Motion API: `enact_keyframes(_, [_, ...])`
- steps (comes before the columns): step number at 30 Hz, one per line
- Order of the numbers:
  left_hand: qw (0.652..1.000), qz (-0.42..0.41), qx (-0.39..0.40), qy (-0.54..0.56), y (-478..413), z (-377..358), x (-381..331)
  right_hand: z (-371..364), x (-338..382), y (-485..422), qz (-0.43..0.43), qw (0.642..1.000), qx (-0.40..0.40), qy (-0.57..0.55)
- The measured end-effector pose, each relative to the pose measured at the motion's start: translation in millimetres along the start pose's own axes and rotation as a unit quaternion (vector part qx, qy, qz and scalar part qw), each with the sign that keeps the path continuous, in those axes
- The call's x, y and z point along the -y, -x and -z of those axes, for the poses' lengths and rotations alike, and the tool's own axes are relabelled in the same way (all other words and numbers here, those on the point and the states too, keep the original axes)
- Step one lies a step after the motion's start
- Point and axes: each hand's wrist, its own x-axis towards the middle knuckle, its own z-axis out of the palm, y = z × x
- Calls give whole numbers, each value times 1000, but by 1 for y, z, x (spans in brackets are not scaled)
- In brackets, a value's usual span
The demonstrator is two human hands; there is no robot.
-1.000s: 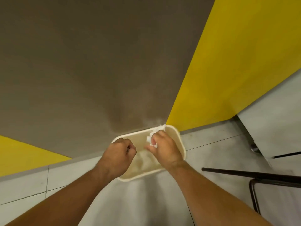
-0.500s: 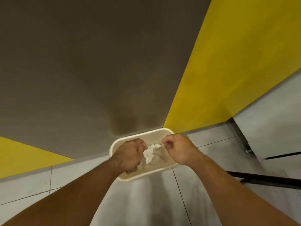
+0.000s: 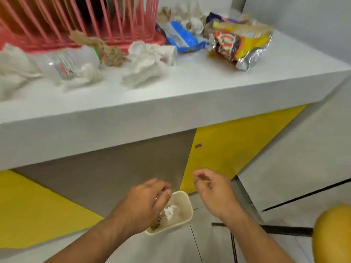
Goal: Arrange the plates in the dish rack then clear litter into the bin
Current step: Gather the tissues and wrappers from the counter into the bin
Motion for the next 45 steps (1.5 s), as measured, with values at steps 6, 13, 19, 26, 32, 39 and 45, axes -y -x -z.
enact_keyframes(6, [993, -101, -49, -38, 0, 121, -89, 89, 115, 14, 59, 997, -35, 37])
enact_keyframes(13, [984, -121, -127, -36, 0, 225, -150, 162, 208, 30, 103, 987, -96, 79])
enact_keyframes(19, [978, -128, -153, -54, -6, 262, -168, 200, 237, 32, 75, 980, -93, 156])
enact_keyframes(26, [976, -109, -169, -78, -63, 271, -182, 239, 243, -51, 76, 951, -110, 280])
enact_keyframes(32, [978, -71, -172, -91, -141, 272, -193, 246, 229, -149, 36, 945, 18, 324])
enact_keyframes(39, [981, -30, -168, -94, -199, 260, -194, 209, 194, -176, -6, 934, 98, 344])
enact_keyframes(45, [982, -30, -161, -90, -223, 258, -194, 221, 187, -174, 42, 947, 62, 312])
